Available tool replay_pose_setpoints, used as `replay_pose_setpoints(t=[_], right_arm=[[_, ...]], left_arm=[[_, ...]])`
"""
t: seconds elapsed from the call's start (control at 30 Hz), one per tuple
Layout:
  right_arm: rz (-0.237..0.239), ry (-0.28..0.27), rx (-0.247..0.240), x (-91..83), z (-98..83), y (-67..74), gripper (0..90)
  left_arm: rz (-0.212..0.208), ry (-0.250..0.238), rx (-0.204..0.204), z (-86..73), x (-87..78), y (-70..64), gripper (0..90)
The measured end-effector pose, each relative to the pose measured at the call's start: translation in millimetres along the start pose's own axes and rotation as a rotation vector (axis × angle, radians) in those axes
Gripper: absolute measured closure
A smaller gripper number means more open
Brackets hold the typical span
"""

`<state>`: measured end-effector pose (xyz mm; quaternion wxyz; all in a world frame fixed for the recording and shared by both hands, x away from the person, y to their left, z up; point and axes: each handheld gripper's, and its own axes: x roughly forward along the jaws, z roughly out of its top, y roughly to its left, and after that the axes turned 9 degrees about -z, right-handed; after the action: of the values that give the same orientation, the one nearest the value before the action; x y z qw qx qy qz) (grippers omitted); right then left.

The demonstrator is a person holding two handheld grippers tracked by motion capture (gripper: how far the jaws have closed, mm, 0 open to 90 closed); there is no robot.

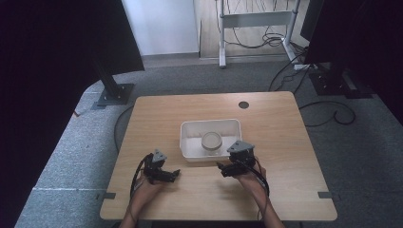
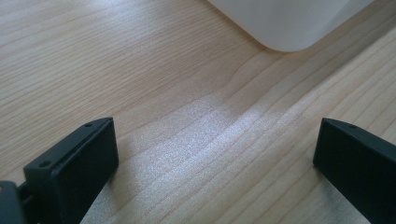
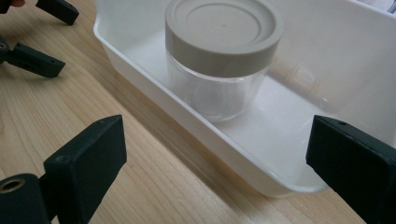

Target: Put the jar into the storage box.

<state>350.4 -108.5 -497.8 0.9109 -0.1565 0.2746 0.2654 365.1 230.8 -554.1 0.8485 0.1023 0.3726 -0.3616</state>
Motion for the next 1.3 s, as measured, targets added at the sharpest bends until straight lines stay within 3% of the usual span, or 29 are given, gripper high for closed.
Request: replay_pose_setpoints(t=[0.5, 1.3], right_arm=[[-0.001, 0.01, 0.008, -16.0, -16.0, -7.8, 3.8], [-0.05, 0.01, 0.049, -47.6, -46.2, -26.1, 3.3]], left_arm=[[0.001, -0.001, -0.002, -0.1, 0.1, -0.2, 0.0], [0.001, -0.002, -0.002, -0.1, 0.1, -0.3, 0.0]])
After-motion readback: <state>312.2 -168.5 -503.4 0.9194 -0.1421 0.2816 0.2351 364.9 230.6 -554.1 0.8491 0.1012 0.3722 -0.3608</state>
